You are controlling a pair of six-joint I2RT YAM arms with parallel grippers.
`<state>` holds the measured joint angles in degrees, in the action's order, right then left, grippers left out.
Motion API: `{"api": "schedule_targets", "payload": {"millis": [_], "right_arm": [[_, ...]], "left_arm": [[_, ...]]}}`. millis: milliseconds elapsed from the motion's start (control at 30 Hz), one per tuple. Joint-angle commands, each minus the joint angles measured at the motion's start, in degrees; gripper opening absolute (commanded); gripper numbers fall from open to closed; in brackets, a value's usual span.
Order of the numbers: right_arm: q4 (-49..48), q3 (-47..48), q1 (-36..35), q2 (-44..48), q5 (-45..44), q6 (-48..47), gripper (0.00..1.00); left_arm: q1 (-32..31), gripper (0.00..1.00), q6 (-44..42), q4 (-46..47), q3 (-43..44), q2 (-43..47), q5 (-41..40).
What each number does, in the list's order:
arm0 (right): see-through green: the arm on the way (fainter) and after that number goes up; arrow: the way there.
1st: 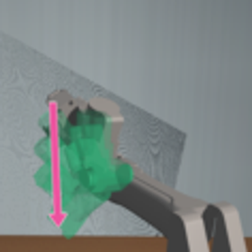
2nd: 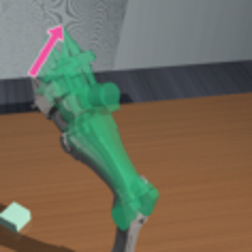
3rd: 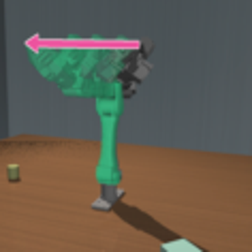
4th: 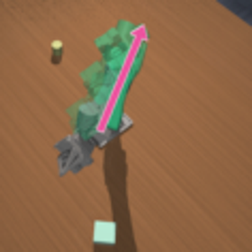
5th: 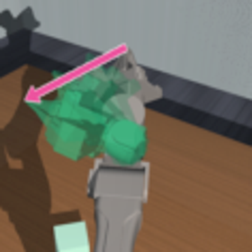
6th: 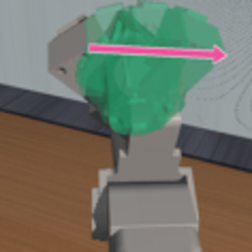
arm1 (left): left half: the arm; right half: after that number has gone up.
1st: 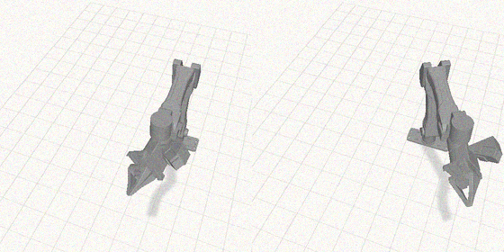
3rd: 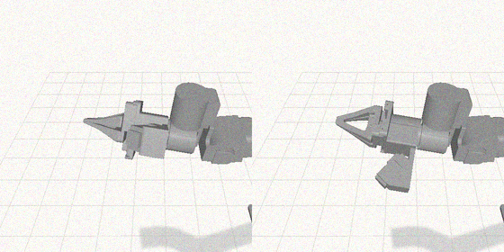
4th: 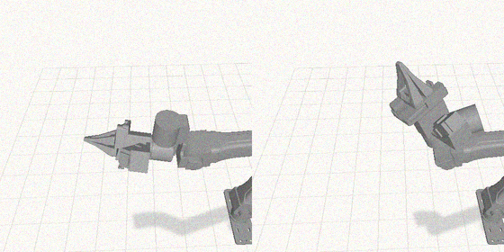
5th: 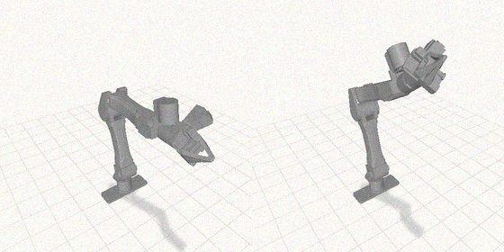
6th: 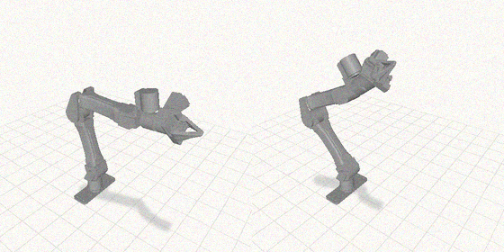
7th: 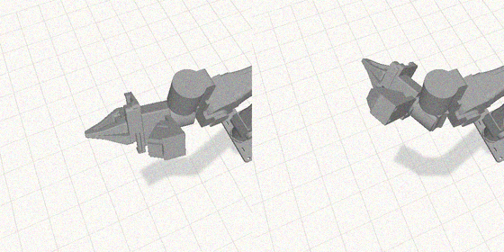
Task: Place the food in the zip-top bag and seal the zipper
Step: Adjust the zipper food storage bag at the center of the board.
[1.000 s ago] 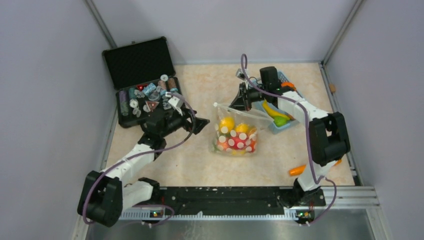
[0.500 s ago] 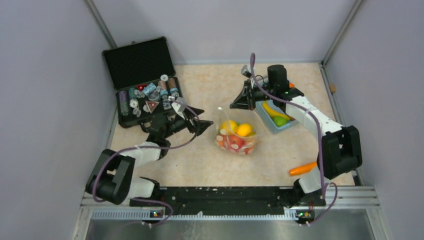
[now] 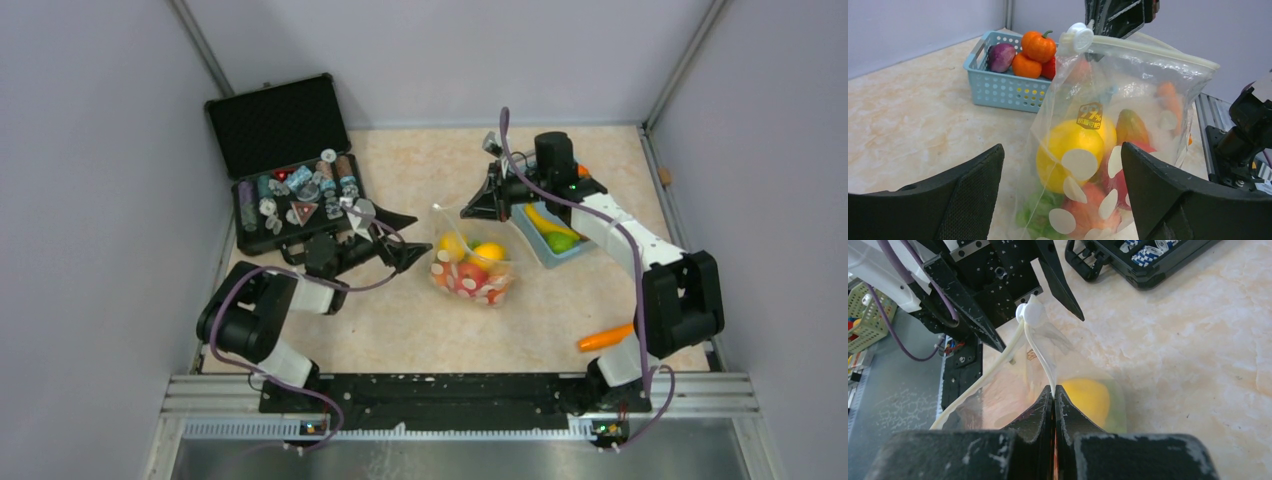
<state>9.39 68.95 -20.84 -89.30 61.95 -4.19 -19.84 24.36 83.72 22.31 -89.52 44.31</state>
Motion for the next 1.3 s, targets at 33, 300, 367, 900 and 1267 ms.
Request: {"api": "schedule_targets", "payload": {"millis": [33,300,367,900,1267], "right_arm": [[-2.4,0.5,-0.1,0.5,1.0,0.3,0.00],[-1.4,0.9,-0.4,0.5,0.7,0.0,0.00],[-1.2,1.0,-0.7,0.5,0.3,0.0,0.00],[-1.2,1.4,-2.0,1.1,-2.7,0.2,0.00],[-8.6,-1.5,-2.0,2.9,-6.7,7.6,0.06]], "left_arm": [[-0.1,0.86,0.1,9.1,4.9,-1.7,4.6],[-0.1,0.69,2.0,9.1,12.2,-6.0,10.8],[-0.1,0.67,2.1,9.1,13.1,-6.7,11.8],[0.1,0.18,7.2,9.1,19.0,-10.4,17.6],[0.1,0.00,6.1,9.1,16.2,-10.1,15.3]]}}
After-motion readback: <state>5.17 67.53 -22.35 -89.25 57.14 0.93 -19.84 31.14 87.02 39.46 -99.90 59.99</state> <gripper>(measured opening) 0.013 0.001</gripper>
